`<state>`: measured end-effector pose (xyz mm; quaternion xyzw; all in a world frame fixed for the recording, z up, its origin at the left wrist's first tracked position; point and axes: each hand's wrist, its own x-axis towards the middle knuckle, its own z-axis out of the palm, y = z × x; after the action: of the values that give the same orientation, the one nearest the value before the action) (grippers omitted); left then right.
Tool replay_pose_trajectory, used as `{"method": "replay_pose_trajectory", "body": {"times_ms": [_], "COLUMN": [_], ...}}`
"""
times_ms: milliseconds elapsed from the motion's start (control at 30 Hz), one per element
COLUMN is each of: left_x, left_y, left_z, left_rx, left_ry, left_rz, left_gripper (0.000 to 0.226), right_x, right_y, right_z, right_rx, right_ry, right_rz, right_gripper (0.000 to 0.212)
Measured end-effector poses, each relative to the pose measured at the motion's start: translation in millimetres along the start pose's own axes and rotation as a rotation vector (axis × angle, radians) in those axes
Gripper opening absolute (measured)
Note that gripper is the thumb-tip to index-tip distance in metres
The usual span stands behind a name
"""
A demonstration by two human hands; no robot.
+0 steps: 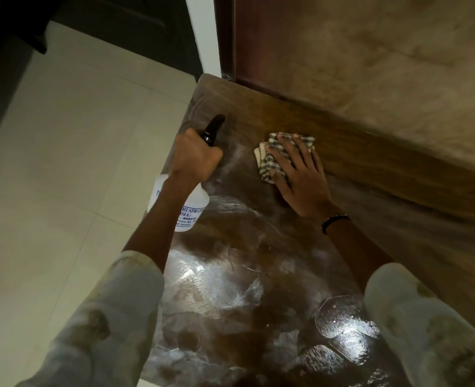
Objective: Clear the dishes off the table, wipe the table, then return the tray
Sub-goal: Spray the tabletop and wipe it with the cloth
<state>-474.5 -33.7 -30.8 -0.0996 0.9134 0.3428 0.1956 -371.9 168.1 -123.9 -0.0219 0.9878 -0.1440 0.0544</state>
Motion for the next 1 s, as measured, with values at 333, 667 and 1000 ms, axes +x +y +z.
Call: {"method": "replay_pose_trajectory", "body": {"times_ms": [333, 667, 1000], "left_x": [4.5, 3.6, 5.3], "left_y": [-27.0, -30.2, -36.2], "left_z": [-23.2, -35.3, -38.8], "left_rx": [-0.028, -0.116, -0.173], "left_ry": [0.002, 0.004, -0.012], "left_rz": [0.033, 0.06, 0.086], "left_gripper": [0.033, 0.013, 0.012], "right_x": [89.1, 89.8, 157.3], "right_y": [-35.9, -66.8, -102.1], "right_z": [1.6, 11.7, 25.2], "right_rx": [0.014, -0.044, -0.076], "right_ry": [0.119, -0.005, 0.153], "right_rz": [0.189, -0.222, 0.134], "right_gripper": [0.055, 0.053, 0.054]}}
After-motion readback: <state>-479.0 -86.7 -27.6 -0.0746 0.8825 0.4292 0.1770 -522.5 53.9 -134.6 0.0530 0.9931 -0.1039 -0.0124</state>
